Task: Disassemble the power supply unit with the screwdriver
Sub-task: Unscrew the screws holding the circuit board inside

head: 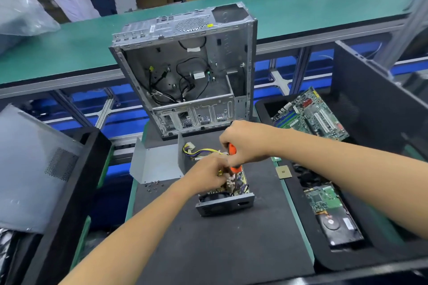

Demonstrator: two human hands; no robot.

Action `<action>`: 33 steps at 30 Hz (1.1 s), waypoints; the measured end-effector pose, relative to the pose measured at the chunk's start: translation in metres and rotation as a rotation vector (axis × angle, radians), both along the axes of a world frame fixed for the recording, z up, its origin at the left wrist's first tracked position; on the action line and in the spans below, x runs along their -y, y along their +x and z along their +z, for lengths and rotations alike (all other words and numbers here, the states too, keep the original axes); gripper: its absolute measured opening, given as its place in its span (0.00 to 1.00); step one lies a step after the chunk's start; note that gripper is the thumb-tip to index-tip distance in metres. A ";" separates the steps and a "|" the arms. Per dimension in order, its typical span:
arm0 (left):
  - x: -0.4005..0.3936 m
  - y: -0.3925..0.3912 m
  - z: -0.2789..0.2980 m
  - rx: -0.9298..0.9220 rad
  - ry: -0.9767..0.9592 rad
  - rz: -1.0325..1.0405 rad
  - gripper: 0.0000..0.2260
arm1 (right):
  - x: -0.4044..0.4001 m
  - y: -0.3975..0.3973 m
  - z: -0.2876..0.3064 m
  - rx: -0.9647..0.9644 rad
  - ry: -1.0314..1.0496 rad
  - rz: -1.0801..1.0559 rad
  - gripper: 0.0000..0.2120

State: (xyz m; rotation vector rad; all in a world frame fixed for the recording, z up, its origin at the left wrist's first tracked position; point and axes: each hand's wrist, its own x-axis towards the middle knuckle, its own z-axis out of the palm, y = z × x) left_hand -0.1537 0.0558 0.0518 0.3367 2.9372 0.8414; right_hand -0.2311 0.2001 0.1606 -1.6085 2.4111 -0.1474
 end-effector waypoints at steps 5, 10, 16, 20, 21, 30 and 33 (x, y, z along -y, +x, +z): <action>-0.019 -0.020 -0.001 -0.076 -0.072 -0.133 0.10 | -0.010 -0.017 -0.016 0.019 0.011 -0.018 0.09; -0.022 -0.034 -0.017 0.104 -0.117 -0.276 0.20 | -0.019 -0.030 -0.026 0.063 -0.021 -0.029 0.09; -0.023 -0.039 -0.019 0.162 -0.316 -0.405 0.17 | -0.020 -0.034 -0.024 0.084 -0.027 -0.047 0.09; -0.019 -0.038 -0.018 0.173 -0.275 -0.342 0.19 | -0.017 -0.035 -0.018 0.087 -0.053 -0.051 0.10; -0.018 -0.037 -0.018 0.170 -0.241 -0.328 0.20 | -0.017 -0.035 -0.016 0.088 -0.062 -0.054 0.11; -0.016 -0.039 -0.021 0.225 -0.228 -0.354 0.15 | -0.017 -0.039 0.002 0.076 -0.121 -0.152 0.10; -0.016 -0.038 -0.029 0.162 -0.242 -0.325 0.09 | -0.019 -0.042 0.005 0.036 -0.104 -0.159 0.10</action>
